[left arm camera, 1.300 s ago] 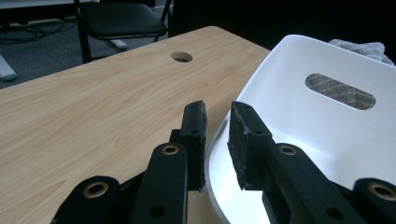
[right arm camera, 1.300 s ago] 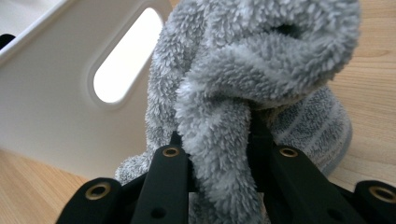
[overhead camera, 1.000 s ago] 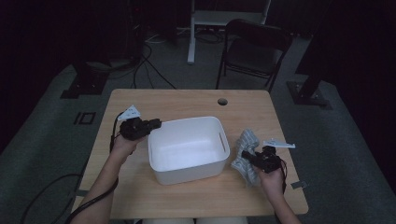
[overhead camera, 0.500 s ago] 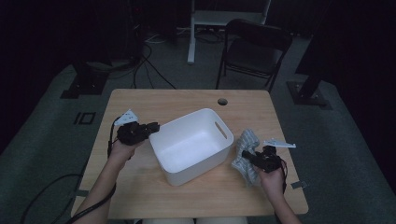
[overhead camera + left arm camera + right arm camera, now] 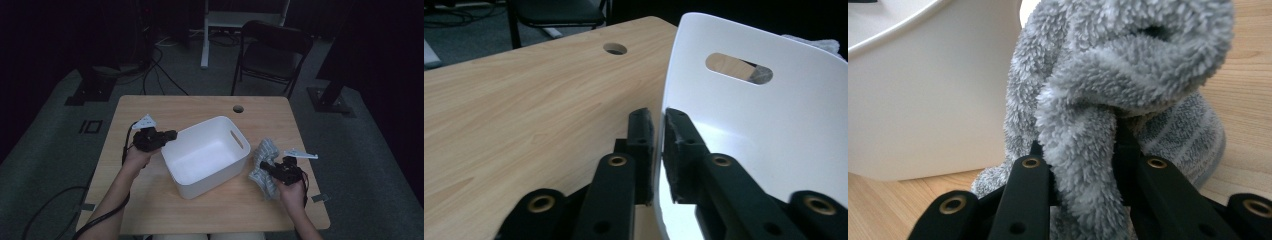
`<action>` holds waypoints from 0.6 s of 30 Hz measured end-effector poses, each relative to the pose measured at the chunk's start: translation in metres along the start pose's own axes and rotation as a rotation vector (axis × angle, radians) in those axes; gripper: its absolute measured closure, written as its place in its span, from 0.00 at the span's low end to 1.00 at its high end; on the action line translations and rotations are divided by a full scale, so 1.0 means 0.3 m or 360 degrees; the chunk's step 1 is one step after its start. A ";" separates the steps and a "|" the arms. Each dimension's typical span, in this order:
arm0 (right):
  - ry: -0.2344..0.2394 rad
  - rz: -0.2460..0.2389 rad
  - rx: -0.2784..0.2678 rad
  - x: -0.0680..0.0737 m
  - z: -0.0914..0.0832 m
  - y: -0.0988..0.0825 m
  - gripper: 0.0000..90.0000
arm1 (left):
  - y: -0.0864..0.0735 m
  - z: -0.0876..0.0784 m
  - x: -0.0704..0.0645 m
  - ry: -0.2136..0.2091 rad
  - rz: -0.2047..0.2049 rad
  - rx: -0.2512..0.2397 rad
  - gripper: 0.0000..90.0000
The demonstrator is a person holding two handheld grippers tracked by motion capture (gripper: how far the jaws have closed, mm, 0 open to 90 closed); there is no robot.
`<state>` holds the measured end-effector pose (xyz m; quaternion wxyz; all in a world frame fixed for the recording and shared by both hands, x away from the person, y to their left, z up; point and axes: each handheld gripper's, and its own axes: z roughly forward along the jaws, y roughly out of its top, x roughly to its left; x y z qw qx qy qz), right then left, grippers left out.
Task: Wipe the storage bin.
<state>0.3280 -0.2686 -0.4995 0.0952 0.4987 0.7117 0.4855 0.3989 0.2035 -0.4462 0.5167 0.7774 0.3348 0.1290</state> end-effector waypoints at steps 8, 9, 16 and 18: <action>0.0000 -0.0006 0.0004 0.003 0.001 0.000 0.84 | -0.027 -0.027 -0.022 0.0041 -0.0067 -0.0045 0.96; 0.0001 -0.0005 0.0004 0.003 0.002 0.000 0.84 | -0.030 -0.031 -0.027 0.0061 -0.0079 -0.0051 0.96; 0.0003 -0.0012 0.0010 0.006 0.005 0.001 0.84 | -0.059 -0.060 -0.060 0.0185 -0.0218 -0.0119 0.96; 0.0003 -0.0012 0.0010 0.007 0.005 0.002 0.84 | -0.071 -0.070 -0.067 0.0187 -0.0257 -0.0143 0.96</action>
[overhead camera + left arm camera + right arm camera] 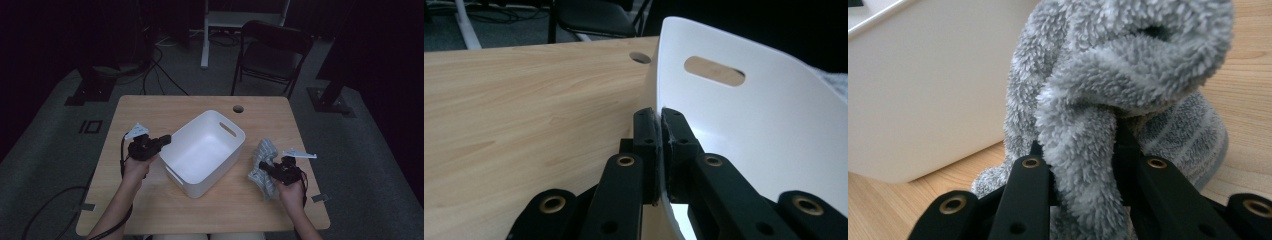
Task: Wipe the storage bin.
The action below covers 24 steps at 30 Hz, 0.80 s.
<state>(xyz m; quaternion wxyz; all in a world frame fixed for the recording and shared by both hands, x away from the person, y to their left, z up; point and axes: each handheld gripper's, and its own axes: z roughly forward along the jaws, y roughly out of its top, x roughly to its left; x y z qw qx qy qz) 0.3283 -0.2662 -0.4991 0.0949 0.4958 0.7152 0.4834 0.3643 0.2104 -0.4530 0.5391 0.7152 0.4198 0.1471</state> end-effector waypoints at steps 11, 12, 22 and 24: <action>0.0004 -0.0001 0.0007 0.001 0.001 0.001 0.84 | -0.034 -0.035 -0.015 0.0047 0.0008 -0.0071 0.96; 0.0005 -0.0006 0.0007 0.002 0.001 0.002 0.84 | -0.032 -0.035 -0.020 0.0063 0.0034 -0.0064 0.96; 0.0033 -0.0029 0.0003 0.029 0.007 0.022 0.84 | -0.046 -0.023 -0.032 0.0113 0.0117 -0.0045 0.96; 0.0037 -0.0027 -0.0013 0.031 0.002 0.033 0.84 | -0.052 -0.022 -0.029 0.0101 0.0092 -0.0066 0.96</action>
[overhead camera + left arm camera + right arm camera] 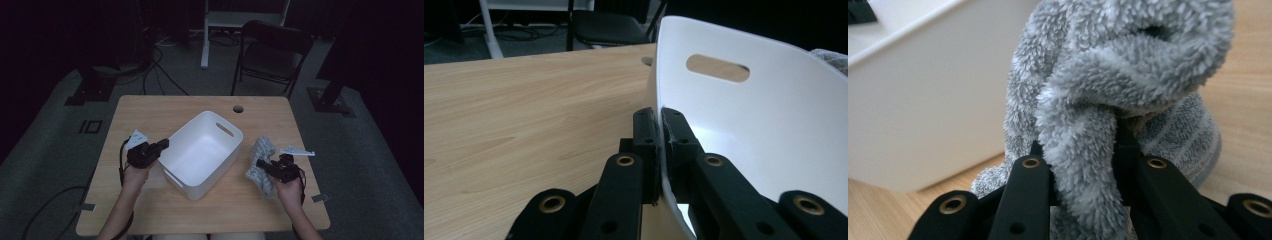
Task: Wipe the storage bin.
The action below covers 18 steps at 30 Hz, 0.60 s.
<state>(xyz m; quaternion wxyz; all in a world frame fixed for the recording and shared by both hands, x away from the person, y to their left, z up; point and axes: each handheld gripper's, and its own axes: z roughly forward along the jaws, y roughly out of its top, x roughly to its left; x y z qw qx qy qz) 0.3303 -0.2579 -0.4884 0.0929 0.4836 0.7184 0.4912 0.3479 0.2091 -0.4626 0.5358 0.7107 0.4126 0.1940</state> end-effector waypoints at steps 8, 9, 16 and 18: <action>0.0042 0.0001 -0.0154 0.029 -0.034 0.100 0.84 | -0.001 0.000 -0.003 0.0016 0.0036 -0.0008 0.96; 0.0042 0.0001 -0.0154 0.029 -0.034 0.100 0.84 | -0.001 0.000 -0.003 0.0016 0.0036 -0.0008 0.96; 0.0110 -0.0002 -0.0236 0.054 -0.016 0.172 0.84 | -0.002 0.002 0.004 -0.0016 0.0007 -0.0015 0.95; 0.0111 0.0010 -0.0240 0.058 0.002 0.169 0.84 | -0.002 0.003 0.005 -0.0019 0.0010 -0.0013 0.95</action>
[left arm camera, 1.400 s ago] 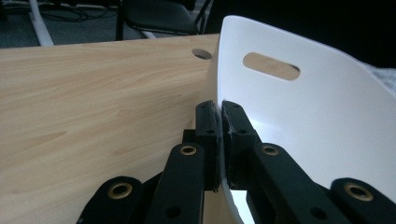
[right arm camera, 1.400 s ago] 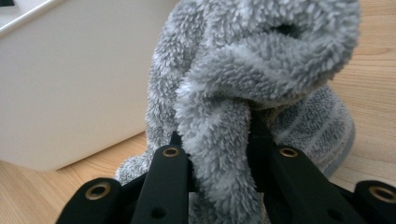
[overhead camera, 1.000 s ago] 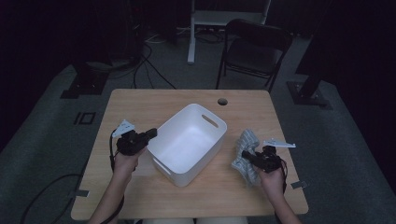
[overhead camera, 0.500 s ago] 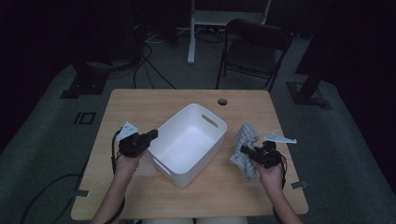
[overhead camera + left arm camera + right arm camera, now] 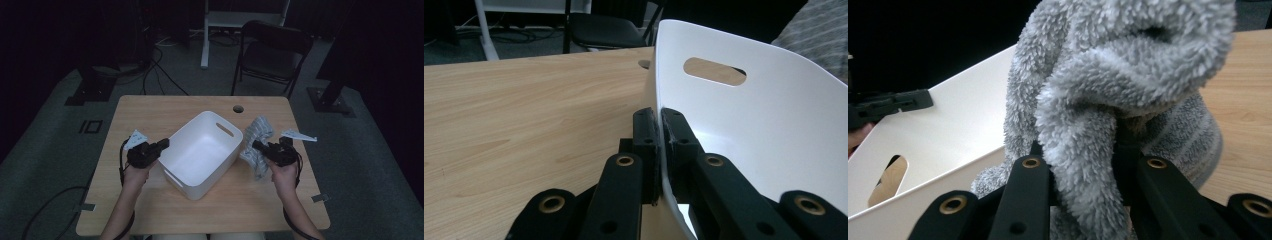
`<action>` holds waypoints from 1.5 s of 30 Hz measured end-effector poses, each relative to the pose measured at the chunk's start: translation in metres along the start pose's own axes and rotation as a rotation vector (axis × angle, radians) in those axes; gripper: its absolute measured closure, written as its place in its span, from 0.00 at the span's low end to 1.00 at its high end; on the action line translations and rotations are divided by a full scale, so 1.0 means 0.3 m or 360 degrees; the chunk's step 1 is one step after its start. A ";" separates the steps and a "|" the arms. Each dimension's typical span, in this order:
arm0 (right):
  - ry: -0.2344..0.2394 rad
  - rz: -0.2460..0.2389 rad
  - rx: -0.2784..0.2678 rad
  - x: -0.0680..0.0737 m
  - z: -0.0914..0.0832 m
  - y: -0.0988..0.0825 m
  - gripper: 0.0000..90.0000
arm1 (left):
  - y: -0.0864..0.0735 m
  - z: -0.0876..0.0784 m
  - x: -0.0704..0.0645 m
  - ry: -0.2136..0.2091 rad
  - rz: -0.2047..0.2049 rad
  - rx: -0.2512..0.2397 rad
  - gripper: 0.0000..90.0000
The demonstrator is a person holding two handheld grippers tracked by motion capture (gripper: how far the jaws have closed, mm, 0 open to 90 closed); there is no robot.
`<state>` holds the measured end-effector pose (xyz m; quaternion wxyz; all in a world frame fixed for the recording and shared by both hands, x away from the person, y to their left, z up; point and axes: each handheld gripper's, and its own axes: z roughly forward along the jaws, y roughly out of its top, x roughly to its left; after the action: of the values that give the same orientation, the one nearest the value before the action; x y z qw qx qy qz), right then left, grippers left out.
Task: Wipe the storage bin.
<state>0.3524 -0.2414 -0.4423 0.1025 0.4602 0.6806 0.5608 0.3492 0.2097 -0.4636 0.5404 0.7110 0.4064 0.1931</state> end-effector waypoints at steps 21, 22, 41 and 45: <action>-0.0118 -0.0048 0.0082 0.027 0.132 -0.045 0.84 | 0.002 0.006 0.012 -0.0067 0.0022 0.0003 0.95; -0.0128 -0.0044 0.0097 0.026 0.138 -0.050 0.84 | 0.001 0.006 0.012 -0.0071 0.0020 0.0001 0.95; -0.0190 0.0033 0.0235 -0.027 0.207 -0.126 0.84 | 0.002 0.011 0.018 -0.0092 0.0013 0.0002 0.95; -0.0217 0.0029 0.0271 -0.033 0.223 -0.145 0.84 | 0.002 0.011 0.018 -0.0094 0.0014 0.0002 0.95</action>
<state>0.3796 -0.2017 -0.5067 0.1040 0.5104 0.7131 0.4692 0.3551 0.2118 -0.4650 0.5508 0.7185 0.3874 0.1741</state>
